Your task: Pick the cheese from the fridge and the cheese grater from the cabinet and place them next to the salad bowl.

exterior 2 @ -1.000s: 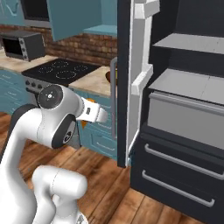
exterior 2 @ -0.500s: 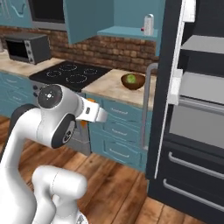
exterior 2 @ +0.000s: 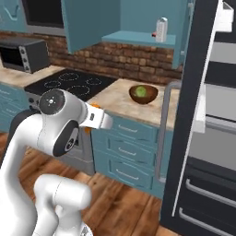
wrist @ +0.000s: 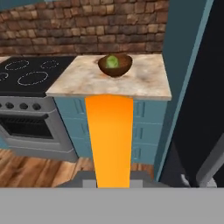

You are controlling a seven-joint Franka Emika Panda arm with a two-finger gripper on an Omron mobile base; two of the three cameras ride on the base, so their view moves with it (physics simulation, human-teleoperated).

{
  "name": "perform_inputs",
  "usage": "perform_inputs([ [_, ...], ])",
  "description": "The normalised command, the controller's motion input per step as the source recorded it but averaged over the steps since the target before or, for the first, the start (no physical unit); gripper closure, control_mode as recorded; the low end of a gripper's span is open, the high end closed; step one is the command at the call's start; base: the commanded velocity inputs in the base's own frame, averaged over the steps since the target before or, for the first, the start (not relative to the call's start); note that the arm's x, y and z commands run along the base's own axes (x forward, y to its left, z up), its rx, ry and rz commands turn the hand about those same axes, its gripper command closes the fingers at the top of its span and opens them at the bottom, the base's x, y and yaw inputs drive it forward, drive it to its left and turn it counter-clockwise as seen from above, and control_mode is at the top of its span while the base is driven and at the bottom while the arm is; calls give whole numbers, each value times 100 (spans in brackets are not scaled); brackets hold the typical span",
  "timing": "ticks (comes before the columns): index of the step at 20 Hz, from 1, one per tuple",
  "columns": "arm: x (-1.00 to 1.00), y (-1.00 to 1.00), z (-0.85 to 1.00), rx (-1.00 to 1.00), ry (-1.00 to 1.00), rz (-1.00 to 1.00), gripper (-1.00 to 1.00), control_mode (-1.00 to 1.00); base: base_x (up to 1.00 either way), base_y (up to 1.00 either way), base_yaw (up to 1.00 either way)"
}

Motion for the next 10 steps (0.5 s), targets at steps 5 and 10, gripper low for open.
perform_inputs([
  [5,0,0,0,0,0,0,100,100,57,40,-14],
  [10,0,0,0,0,0,0,100,100,47,47,-22],
])
